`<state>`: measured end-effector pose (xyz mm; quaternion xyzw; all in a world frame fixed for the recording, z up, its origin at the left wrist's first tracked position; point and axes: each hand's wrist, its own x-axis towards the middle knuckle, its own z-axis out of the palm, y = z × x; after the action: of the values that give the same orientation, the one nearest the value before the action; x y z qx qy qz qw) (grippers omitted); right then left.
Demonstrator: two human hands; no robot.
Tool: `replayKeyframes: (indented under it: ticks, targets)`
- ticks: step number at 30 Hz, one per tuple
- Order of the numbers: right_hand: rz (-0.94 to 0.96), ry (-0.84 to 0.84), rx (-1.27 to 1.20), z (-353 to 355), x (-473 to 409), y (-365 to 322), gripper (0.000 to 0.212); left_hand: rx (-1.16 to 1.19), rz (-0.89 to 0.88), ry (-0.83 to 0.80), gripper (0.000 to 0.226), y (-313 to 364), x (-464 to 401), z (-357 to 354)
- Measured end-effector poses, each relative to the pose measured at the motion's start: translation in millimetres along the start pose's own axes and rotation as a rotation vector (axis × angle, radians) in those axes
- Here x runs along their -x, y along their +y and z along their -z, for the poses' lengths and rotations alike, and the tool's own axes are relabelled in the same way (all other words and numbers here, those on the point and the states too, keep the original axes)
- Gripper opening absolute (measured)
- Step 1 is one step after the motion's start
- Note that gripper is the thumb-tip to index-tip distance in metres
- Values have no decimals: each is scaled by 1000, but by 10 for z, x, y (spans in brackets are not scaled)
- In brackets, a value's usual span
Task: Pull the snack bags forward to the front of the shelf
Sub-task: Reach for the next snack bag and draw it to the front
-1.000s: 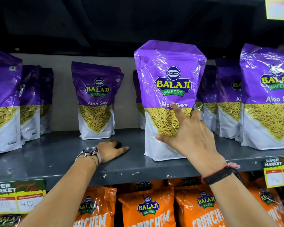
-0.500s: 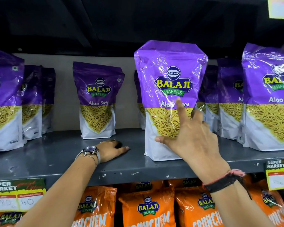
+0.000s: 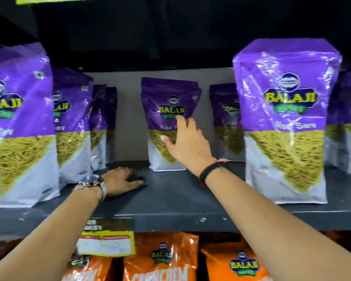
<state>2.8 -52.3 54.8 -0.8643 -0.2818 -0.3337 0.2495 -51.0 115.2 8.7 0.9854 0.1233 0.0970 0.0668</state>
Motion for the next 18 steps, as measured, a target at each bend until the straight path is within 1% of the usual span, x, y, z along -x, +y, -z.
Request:
replayKeyframes:
  ticks: [3, 8, 11, 13, 18]
  targets:
    - [-79, -102, -21, -462, -272, -174, 79, -35, -12, -7, 62, -308, -32, -2]
    - [-269, -117, -89, -899, -610, -262, 98, 15, -60, -35, 60, -537, -83, -32]
    - [-294, -144, -91, -1082, -702, -260, 107, 42, -86, -37, 58, -602, -103, -8]
    - [-311, -143, -72, -1183, -708, -269, 109, 42, -101, -44, 59, -639, -112, -23]
    - [-349, -77, -69, -1206, -719, -265, 108, 50, -99, -47, 61, -653, -123, -28]
